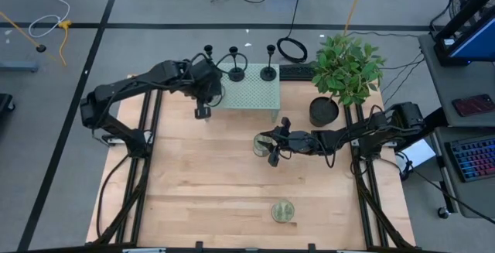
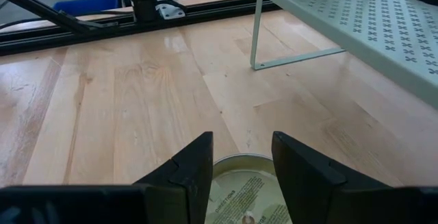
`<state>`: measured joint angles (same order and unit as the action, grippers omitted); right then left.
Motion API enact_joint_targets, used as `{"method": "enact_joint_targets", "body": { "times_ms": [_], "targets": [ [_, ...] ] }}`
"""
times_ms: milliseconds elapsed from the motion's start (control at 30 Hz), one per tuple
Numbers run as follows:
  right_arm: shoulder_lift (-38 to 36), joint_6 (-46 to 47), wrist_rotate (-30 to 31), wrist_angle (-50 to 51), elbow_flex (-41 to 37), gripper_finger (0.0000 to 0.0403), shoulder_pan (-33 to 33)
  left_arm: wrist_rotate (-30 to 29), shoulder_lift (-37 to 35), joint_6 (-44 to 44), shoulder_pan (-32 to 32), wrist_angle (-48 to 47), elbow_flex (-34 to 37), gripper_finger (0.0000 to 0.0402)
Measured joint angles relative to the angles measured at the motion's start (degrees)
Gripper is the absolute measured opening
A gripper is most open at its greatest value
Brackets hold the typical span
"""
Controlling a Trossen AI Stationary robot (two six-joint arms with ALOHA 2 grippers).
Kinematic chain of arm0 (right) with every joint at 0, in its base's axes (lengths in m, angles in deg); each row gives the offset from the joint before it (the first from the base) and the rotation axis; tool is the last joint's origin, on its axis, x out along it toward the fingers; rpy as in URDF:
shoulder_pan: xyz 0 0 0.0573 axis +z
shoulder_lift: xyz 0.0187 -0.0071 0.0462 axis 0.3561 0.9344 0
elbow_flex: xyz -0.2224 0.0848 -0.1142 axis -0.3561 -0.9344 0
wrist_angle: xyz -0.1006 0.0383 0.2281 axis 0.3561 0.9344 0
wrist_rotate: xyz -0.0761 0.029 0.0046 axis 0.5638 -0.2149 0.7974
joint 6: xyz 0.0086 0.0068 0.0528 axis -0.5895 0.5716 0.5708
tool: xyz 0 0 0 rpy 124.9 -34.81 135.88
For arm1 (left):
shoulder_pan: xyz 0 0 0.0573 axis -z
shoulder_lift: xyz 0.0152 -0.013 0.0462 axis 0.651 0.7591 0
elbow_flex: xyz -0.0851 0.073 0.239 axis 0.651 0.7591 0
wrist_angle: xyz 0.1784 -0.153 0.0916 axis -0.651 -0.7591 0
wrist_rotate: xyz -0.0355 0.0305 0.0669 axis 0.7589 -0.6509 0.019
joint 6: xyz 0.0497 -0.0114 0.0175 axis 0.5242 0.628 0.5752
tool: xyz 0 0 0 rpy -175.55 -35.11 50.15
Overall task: Pick & Place candle stick holders
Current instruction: Put the middle green scented candle on the shelf
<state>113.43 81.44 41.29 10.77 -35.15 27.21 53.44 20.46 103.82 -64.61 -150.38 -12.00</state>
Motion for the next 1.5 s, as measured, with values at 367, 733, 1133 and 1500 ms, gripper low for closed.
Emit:
{"method": "enact_joint_targets", "body": {
  "times_ms": [367, 733, 1133, 1500],
  "targets": [
    [0.0, 0.0, 0.0, 0.0, 0.0, 0.0141, 0.0, 10.16, 0.74, -1.19, -2.65, -5.91, -9.98, 0.0007],
    [0.0, 0.2, 0.0, 0.0, -0.02, 0.0141, 0.0, 6.55, 4.93, -9.24, -6.58, -7.62, -10.67, 0.001],
    [0.0, 0.24, -0.02, 1.05, -0.02, 0.0141, 0.11, 5.86, 8.64, -6.39, -6.54, -8.21, -11.4, 0.0005],
    [0.0, 0.26, -0.04, 1.3, -0.02, 0.0141, 0.11, 6.1, 8.52, -6.36, -6.17, -8.02, -13.0, 0.0018]
  ]
}}
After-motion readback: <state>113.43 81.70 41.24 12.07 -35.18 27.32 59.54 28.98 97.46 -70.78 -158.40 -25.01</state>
